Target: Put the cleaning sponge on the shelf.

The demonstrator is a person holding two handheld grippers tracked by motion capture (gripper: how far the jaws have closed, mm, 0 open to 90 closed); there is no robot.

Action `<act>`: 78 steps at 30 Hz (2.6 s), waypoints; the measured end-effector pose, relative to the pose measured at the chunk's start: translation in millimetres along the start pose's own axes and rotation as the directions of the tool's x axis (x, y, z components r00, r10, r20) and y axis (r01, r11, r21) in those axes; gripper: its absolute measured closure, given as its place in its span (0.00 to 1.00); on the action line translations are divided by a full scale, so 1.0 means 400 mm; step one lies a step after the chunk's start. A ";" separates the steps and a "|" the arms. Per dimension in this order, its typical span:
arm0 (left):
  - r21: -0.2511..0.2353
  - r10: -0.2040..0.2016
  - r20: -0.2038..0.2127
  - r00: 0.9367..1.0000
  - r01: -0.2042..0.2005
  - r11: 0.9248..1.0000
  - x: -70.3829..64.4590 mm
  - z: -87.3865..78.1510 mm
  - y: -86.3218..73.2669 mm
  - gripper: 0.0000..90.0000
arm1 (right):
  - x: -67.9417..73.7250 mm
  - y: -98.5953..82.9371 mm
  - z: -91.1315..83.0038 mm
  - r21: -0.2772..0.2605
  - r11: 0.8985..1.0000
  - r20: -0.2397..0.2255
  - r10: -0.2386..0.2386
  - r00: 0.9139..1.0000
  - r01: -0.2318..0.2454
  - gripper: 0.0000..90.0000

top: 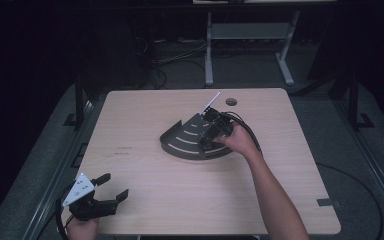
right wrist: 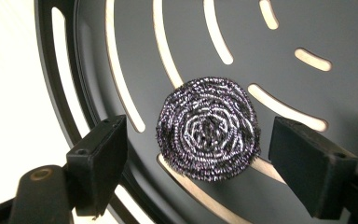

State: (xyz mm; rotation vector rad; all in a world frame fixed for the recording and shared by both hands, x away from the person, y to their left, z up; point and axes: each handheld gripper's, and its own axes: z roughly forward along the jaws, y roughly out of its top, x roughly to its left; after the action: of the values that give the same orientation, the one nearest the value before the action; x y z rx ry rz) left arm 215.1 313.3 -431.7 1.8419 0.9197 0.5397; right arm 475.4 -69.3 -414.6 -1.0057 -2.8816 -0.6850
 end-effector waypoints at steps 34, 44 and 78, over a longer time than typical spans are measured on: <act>0.006 0.006 0.001 1.000 -0.006 1.000 -0.009 0.002 0.001 0.15 | 0.020 -0.071 -0.122 -0.084 0.996 -0.002 -0.009 1.000 0.008 0.21; 0.006 0.006 -0.001 1.000 -0.006 1.000 -0.010 0.001 0.000 0.15 | 0.031 -0.105 -0.149 -0.102 0.995 -0.023 -0.010 1.000 0.008 0.20; 0.014 0.002 -0.005 1.000 -0.002 1.000 -0.009 0.005 -0.003 0.15 | 0.048 -0.224 -0.136 -0.095 0.995 -0.052 -0.003 0.999 -0.002 0.19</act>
State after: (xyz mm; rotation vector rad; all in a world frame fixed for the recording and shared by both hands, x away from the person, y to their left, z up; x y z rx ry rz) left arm 213.7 309.6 -433.4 1.8549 0.9276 0.5406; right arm 399.7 -142.5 -398.2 -0.9804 -2.8291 -0.8425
